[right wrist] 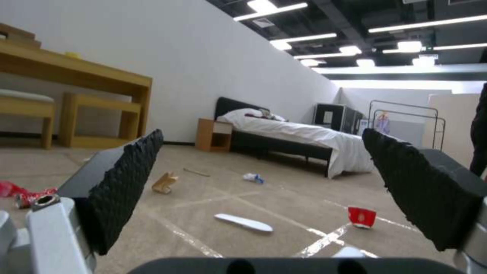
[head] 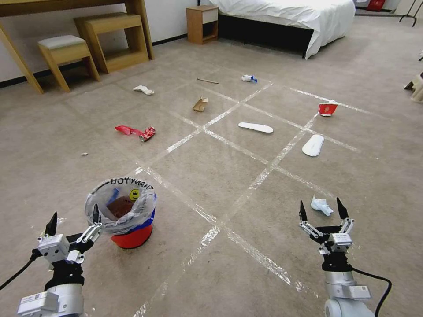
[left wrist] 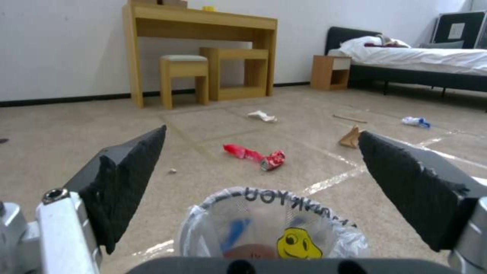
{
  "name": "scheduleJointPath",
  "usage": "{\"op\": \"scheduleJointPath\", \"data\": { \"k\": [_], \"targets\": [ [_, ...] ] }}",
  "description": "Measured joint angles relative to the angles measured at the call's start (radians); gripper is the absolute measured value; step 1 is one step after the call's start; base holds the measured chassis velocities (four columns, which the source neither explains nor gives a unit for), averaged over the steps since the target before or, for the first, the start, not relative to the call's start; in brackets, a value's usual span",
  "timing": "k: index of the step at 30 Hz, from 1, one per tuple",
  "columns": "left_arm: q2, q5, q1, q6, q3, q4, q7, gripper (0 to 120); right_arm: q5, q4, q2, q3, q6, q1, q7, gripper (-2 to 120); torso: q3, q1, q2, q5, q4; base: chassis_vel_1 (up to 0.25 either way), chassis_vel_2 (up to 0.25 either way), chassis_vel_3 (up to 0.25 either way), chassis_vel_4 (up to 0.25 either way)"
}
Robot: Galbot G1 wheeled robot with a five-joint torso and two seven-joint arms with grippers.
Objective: Pick up the trash bin and place the garbage on the floor into it.
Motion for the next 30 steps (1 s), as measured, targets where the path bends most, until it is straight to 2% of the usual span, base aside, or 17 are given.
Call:
{"op": "scheduleJointPath", "data": {
  "k": [6,21,30],
  "targets": [
    [0.003,-0.004,-0.003,0.003,0.0,-0.001,-0.001,100,0.0,0.0,0.0,0.0,0.0,0.005,0.0,100,0.0,0.0,0.0,-0.0001,-0.0001,-0.094,0.069,0.092,-0.085],
    [0.003,-0.004,-0.003,0.003,0.002,0.002,-0.007,100,-0.006,-0.004,0.008,-0.005,-0.001,0.015,-0.013,100,0.0,0.0,0.0,0.0,0.0,-0.146,0.145,0.145,-0.146],
    [0.006,0.007,-0.001,0.022,-0.007,-0.014,-0.044,100,-0.006,-0.026,0.014,-0.007,0.017,0.028,-0.02,100,0.0,0.0,0.0,0.0001,-0.0001,-0.107,0.119,0.104,-0.112]
  ]
}}
